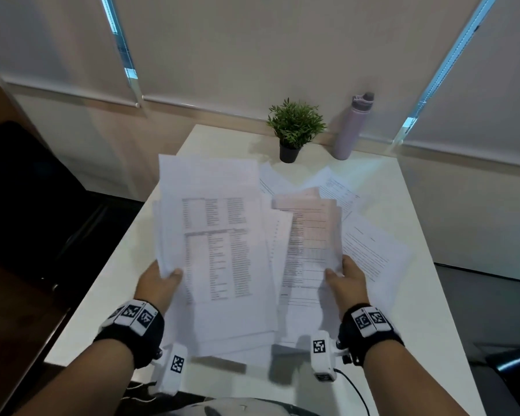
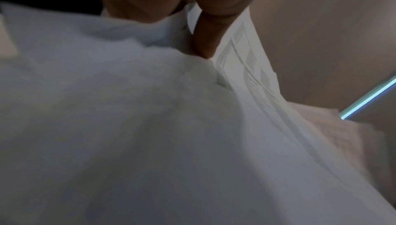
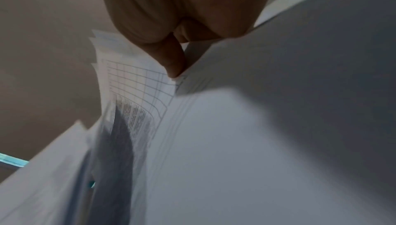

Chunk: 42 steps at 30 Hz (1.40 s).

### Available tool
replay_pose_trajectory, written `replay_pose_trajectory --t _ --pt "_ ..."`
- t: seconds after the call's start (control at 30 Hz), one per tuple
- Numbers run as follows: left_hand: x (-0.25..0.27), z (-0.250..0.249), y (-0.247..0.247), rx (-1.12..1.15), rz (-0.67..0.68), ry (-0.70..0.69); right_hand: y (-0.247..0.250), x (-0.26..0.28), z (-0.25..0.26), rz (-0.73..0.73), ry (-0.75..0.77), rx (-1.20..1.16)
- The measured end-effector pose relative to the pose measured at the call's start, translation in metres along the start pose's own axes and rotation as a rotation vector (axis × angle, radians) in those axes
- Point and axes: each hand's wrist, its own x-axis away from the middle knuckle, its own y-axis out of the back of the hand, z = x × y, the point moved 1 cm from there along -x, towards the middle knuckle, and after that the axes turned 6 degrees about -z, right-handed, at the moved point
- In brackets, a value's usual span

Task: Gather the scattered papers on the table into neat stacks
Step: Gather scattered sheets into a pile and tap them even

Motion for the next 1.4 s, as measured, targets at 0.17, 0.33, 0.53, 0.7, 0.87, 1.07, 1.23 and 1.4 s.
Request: replay_pose_trajectory --t 0.17,0.33,0.53,0.7,0.87,1.07,1.23,1.4 --pt "0.006 0.014 -0.033 0.073 0.258 0.046 -0.024 0.024 -0.004 0.092 -0.131 -0.092" --pt "0.019 0.016 -0.05 -0.065 0.343 0.015 -0.034 0.039 -0.006 0.284 -0.203 -0.134" --pt "0.012 0.016 -0.044 -0.247 0.209 -0.07 0.0 -0.005 -0.047 0.061 0.043 0.545" --pt "0.003 0.024 -0.03 -0.204 0.151 -0.027 0.017 -0.011 -0.083 0.285 0.013 1.082" --pt "-0.005 0.039 -0.025 -0.187 0.185 0.038 0.008 0.007 -0.094 0.39 0.201 1.112" --pt "-0.007 0.05 -0.031 -0.275 0.264 0.056 0.02 -0.008 -0.079 0.012 0.249 0.949" --pt "-0.003 0.044 -0.038 -0.381 0.276 -0.007 0.027 -0.032 -0.073 0.004 -0.174 0.905" --pt "-0.006 0.045 -0.033 -0.283 0.23 0.044 0.007 -0.028 -0.068 -0.006 -0.211 0.489"
